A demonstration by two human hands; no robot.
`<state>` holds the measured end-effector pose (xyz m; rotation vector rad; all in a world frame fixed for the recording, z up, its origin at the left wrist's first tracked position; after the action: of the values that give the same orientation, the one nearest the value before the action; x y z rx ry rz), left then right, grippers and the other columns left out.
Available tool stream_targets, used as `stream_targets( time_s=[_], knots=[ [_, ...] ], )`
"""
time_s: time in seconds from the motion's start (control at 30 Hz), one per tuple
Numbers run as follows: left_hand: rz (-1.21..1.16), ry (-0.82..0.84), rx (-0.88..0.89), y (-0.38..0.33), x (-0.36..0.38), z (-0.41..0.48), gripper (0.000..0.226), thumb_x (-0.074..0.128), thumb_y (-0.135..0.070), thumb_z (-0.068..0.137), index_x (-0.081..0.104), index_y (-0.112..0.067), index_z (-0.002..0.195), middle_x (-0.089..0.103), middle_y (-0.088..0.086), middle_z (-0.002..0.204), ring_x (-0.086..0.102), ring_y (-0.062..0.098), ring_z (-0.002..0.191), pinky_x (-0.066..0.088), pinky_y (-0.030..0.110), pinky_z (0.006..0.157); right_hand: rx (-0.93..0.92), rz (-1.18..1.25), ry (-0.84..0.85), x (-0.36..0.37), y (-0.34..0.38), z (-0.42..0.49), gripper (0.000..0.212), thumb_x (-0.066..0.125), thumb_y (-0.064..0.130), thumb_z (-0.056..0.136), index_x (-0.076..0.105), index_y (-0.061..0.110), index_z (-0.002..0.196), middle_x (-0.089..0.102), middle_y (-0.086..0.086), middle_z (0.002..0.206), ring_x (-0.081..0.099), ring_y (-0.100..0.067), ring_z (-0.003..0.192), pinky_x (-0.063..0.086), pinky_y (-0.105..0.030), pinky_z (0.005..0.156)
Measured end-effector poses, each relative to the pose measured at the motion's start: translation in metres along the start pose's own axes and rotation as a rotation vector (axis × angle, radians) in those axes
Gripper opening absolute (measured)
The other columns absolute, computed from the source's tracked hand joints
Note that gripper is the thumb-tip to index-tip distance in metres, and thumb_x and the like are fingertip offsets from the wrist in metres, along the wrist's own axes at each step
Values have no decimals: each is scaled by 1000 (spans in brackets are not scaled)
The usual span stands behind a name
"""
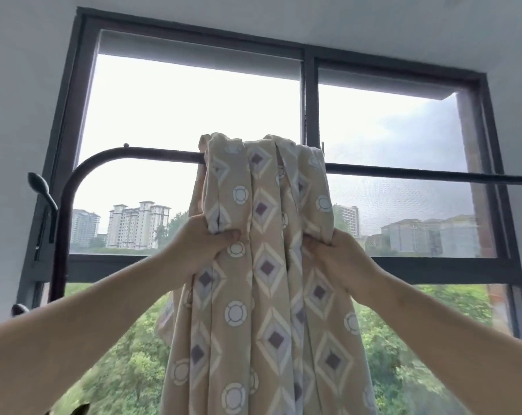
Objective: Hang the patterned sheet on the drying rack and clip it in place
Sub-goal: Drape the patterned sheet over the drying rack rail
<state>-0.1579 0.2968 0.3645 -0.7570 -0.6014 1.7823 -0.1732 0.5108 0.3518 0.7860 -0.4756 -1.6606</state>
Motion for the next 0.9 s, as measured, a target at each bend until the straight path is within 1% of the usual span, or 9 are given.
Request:
stream_targets(
  time_s=[0.1, 0.27, 0.33, 0.4, 0.53, 0.6, 0.73, 0.83, 0.9],
  knots=[
    [-19, -8, 104, -33, -14, 14, 7, 64, -12, 86, 65, -18, 89, 69, 0, 86, 65, 10, 71, 55, 15, 58, -60, 90, -18, -11, 31, 17, 17, 54, 10, 94, 68, 17, 89, 70, 0, 83, 67, -13, 74, 55, -21, 65],
    [-8, 63, 239, -86, -27, 46, 10, 54, -22, 94, 64, -23, 92, 71, -10, 76, 68, 1, 65, 53, 15, 55, -182, 238, 2, -21, 74, 52, 19, 50, 6, 94, 67, 9, 103, 70, -6, 93, 67, -17, 83, 56, -27, 73],
    [24, 93, 234, -100, -31, 62, 19, 51, -33, 94, 64, -20, 101, 71, -3, 88, 70, 8, 80, 57, 23, 68, -211, 244, -23, -24, 86, 68, 21, 47, 7, 96, 65, 8, 106, 70, -8, 96, 68, -19, 86, 56, -29, 78],
    [101, 175, 197, -110, -38, 79, 45, 52, -53, 87, 60, -18, 114, 69, 5, 107, 66, 23, 102, 52, 38, 90, -245, 224, -36, -28, 97, 85, 24, 45, 10, 97, 64, 5, 110, 69, -14, 105, 67, -26, 96, 55, -36, 85],
    [275, 363, 38, -127, -53, 100, 93, 51, -89, 53, 56, -26, 121, 63, 5, 124, 57, 32, 116, 34, 53, 107, -326, 198, -5, -33, 116, 117, 26, 41, 12, 98, 66, 13, 90, 67, -9, 89, 66, -21, 83, 53, -29, 69],
    [270, 376, -3, -135, -56, 111, 98, 51, -88, 55, 55, -20, 125, 63, 10, 124, 58, 35, 114, 36, 55, 105, -344, 202, -51, -34, 126, 138, 23, 44, 13, 96, 66, 11, 94, 68, -11, 93, 66, -24, 88, 55, -31, 71],
    [264, 148, -141, -132, -49, 137, 91, 48, -79, 70, 47, -8, 128, 62, 16, 117, 62, 31, 98, 51, 40, 86, -269, 138, 2, -20, 128, 173, 37, 53, 33, 88, 57, 11, 118, 66, -15, 112, 65, -29, 101, 56, -41, 85],
    [510, 70, -199, -116, -42, 147, 93, 50, -72, 76, 34, -8, 141, 51, 17, 132, 53, 35, 116, 43, 42, 100, -204, -119, 61, -3, 107, 185, 33, 47, 34, 89, 62, 12, 109, 66, -11, 107, 62, -28, 102, 52, -41, 90],
    [713, 7, -149, -108, -41, 149, 66, 42, -52, 92, 42, -2, 135, 50, 18, 133, 49, 35, 122, 41, 40, 102, -92, -446, 55, -2, 102, 185, 31, 43, 25, 93, 65, 9, 108, 65, -10, 106, 61, -27, 101, 49, -39, 94]
  ],
)
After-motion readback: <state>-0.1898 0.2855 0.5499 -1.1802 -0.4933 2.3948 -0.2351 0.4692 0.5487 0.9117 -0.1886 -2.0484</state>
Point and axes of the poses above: each hand's wrist, its own z-axis towards the middle knuckle, its own x-axis out of the palm, y = z × x, the point moved 2 cm from there along z, towards the middle knuckle
